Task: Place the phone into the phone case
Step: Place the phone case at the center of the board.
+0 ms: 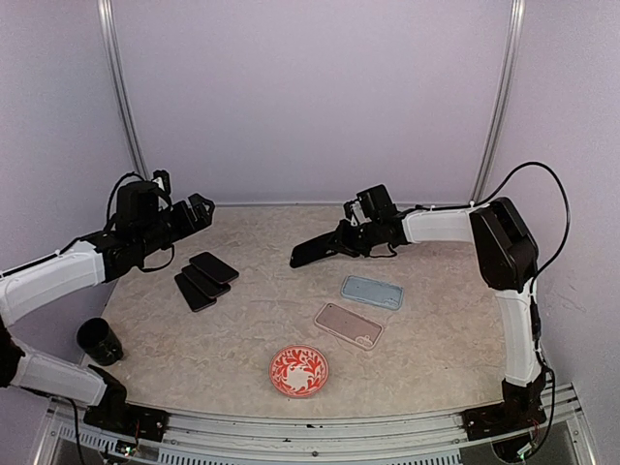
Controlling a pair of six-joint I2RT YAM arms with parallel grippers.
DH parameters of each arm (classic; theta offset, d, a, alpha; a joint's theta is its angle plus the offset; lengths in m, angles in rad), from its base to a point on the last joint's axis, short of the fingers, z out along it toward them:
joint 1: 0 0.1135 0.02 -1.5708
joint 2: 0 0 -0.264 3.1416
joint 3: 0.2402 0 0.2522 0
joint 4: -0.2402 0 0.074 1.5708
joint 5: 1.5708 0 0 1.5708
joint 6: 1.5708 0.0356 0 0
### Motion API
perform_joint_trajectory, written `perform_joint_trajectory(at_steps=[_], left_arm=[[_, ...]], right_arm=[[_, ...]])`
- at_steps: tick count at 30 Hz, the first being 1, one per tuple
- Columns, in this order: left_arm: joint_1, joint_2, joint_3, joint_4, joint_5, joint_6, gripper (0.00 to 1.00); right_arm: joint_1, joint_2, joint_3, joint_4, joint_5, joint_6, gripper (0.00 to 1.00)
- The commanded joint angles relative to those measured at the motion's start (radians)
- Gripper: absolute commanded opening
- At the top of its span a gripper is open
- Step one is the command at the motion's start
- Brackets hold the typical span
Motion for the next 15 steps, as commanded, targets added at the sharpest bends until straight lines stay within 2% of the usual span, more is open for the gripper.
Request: perform_joint_trajectory(at_steps=[1, 9, 15], left_arm=[[0.006, 0.008, -0.025, 0.046, -0.010, -0.013, 0.99], [0.006, 0.009, -0.029, 0.053, -0.009, -0.015, 0.99], [0.007, 0.017, -0.043, 0.065, -0.006, -0.018, 0.99]], right_arm=[[0.020, 0.026, 0.025, -0.034, 0.021, -0.028, 0.26], [0.050, 0.044, 0.055, -0.108, 0.044, -0.114, 0.47], [0.069, 0.056, 0.098, -0.180, 0.118, -0.195, 0.56]])
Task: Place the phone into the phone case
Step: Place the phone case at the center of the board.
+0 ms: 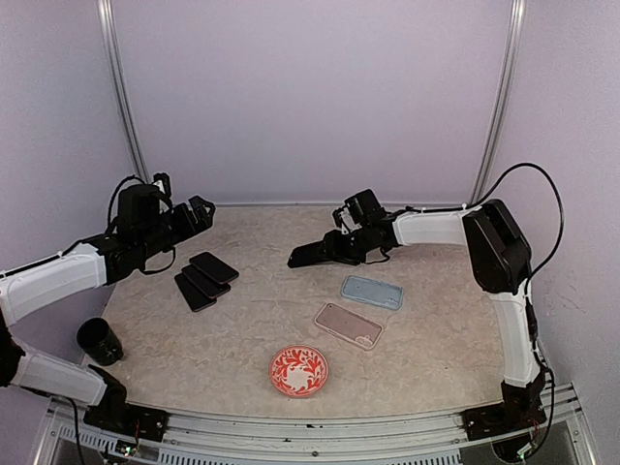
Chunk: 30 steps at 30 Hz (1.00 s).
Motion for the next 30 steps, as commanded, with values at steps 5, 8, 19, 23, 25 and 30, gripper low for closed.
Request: perform_joint_trajectory(at_steps=[5, 8, 19, 23, 25, 30], left_arm=[[0.006, 0.021, -0.017, 0.034, -0.005, -0.004, 0.99], [0.007, 0.024, -0.011, 0.030, -0.023, 0.003, 0.99], [0.080, 0.125, 0.078, 0.007, -0.028, 0.009, 0.99], [0.107, 0.180, 0.109, 0.007, -0.022, 0.008, 0.99], [0.126, 0.216, 0.121, 0.014, -0.015, 0.008, 0.99], [0.179, 0.303, 0.150, 0.037, 0.018, 0.006, 0.99]], right_arm=[[0.044, 0.084, 0.177, -0.196, 0.110, -0.167, 0.63], [0.054, 0.082, 0.199, -0.227, 0.158, -0.195, 0.69], [0.054, 0.012, 0.196, -0.275, 0.254, -0.263, 0.82], [0.054, -0.004, 0.195, -0.291, 0.254, -0.279, 0.84], [0.053, -0.013, 0.194, -0.300, 0.256, -0.287, 0.87], [0.052, -0.045, 0.187, -0.306, 0.264, -0.296, 0.88]])
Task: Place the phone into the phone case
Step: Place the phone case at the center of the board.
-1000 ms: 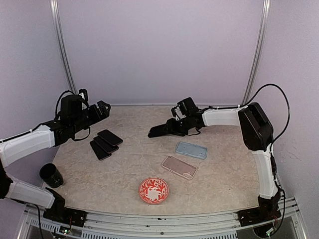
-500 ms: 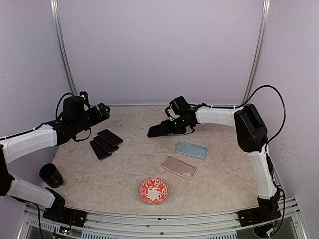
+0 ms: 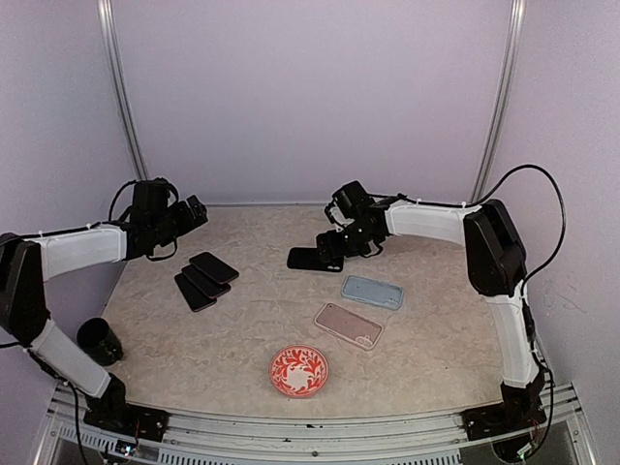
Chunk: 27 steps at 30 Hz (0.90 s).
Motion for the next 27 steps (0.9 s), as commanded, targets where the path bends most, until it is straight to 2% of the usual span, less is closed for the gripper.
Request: perform_joint_trajectory(at_steps=[1, 5, 16, 21, 27], left_arm=[[0.049, 0.071, 0.040, 0.035, 0.034, 0.010, 0.99], [0.080, 0.129, 0.055, 0.080, 0.051, 0.022, 0.99], [0.127, 0.323, 0.165, 0.137, 0.149, 0.083, 0.99], [0.131, 0.410, 0.207, 0.143, 0.245, 0.096, 0.99], [0.140, 0.473, 0.234, 0.135, 0.278, 0.082, 0.99]], right_arm=[[0.007, -0.081, 0.011, -0.023, 0.021, -0.023, 0.88], [0.005, -0.110, 0.010, -0.013, 0.003, -0.036, 0.91], [0.058, -0.130, -0.015, 0.136, -0.311, -0.128, 0.91], [0.106, -0.116, -0.019, 0.208, -0.371, -0.210, 0.91], [0.140, -0.052, 0.027, 0.257, -0.414, -0.265, 0.92]])
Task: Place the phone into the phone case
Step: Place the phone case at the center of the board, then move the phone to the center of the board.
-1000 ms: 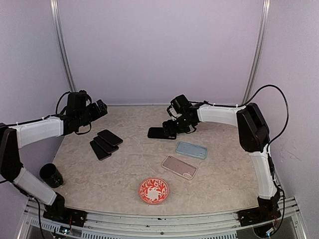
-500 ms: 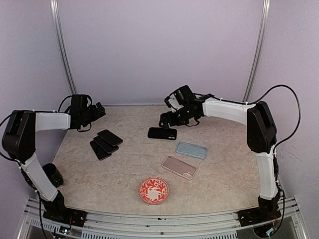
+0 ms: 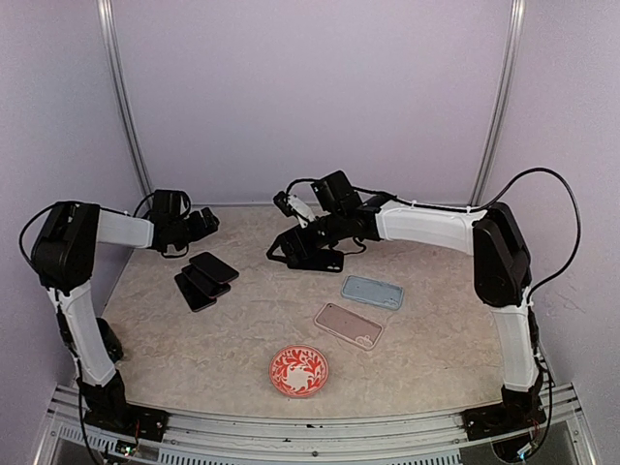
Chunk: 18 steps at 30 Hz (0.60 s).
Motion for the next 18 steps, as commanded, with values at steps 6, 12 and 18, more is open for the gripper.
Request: perform_joint_trajectory(at_steps=[6, 12, 18], left_arm=[[0.029, 0.060, 0.032, 0.017, 0.050, 0.007, 0.99], [0.034, 0.114, 0.044, -0.002, 0.108, 0.004, 0.99], [0.034, 0.143, 0.043, -0.003, 0.144, -0.010, 0.99]], right_arm=[[0.051, 0.098, 0.053, 0.160, -0.079, -0.092, 0.92], [0.064, 0.156, 0.073, 0.247, -0.081, -0.091, 0.92], [0.080, 0.223, 0.124, 0.279, -0.071, -0.100, 0.93]])
